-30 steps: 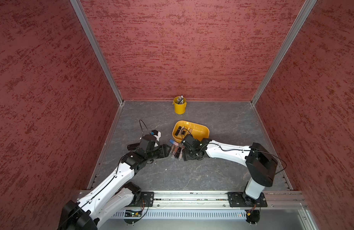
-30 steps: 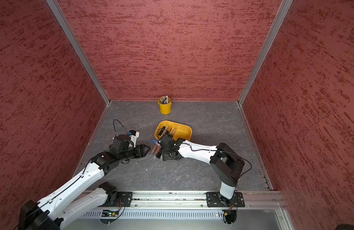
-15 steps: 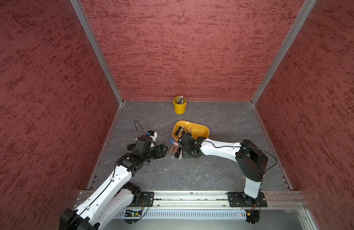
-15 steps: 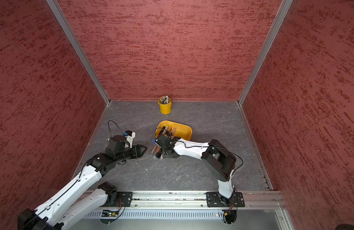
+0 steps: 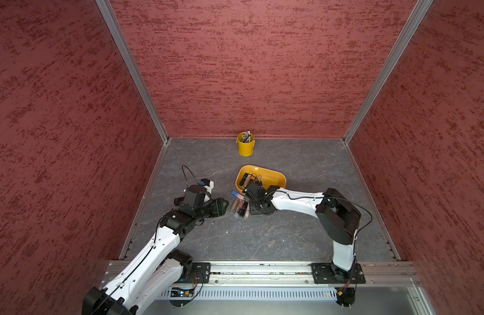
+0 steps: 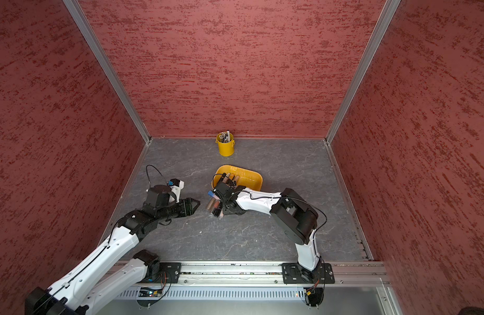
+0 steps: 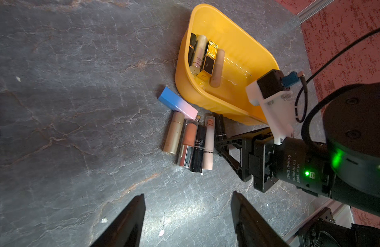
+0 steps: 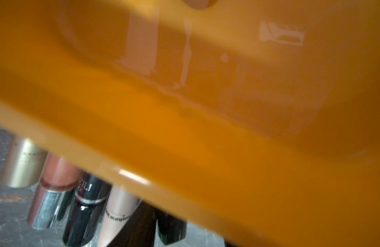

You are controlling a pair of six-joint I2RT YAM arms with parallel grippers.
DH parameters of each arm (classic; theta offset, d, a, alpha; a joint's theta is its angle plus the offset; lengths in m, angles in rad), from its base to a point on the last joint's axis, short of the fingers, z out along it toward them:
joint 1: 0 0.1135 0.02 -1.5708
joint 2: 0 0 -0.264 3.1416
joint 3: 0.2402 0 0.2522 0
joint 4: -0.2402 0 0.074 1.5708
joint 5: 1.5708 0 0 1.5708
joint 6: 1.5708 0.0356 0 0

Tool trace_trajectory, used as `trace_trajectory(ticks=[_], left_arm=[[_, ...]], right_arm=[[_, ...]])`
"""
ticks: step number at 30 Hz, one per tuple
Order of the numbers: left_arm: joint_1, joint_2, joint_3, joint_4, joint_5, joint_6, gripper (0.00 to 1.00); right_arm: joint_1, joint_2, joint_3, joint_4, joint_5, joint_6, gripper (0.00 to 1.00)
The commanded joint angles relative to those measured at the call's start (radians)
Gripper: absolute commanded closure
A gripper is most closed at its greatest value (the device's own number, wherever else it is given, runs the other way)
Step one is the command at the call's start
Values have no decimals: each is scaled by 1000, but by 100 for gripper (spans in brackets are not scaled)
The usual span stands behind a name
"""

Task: Put the lipstick into the storage box
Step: Pick up the lipstick at the center of the board.

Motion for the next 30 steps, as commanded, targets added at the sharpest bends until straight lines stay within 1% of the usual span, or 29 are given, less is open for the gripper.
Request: trace_trajectory(ticks=[1, 3, 9, 11, 16, 20, 24, 30], left_arm=[[10, -6, -12, -3, 19, 18, 32], [11, -5, -13, 0, 23, 18, 32], [15, -3, -15, 4, 30, 13, 32], [16, -4, -15, 0, 28, 13, 32], [18, -6, -19, -2, 32, 11, 31], [18, -2, -19, 6, 41, 0, 30], [19, 10, -23, 29, 66, -17, 27], [19, 23, -45, 120, 135, -67, 25]], right_arm=[[-5, 6, 23, 15, -13, -10, 53], [-5, 6, 22, 14, -16, -15, 53], [-6, 16, 14, 38, -42, -27, 64], [-6, 22, 20, 39, -50, -30, 66], [-7, 27, 17, 41, -55, -34, 73], [-6, 7, 8, 38, -65, -38, 79], [-5, -57, -31, 38, -85, -42, 80], [-5, -230, -175, 121, -174, -66, 80]])
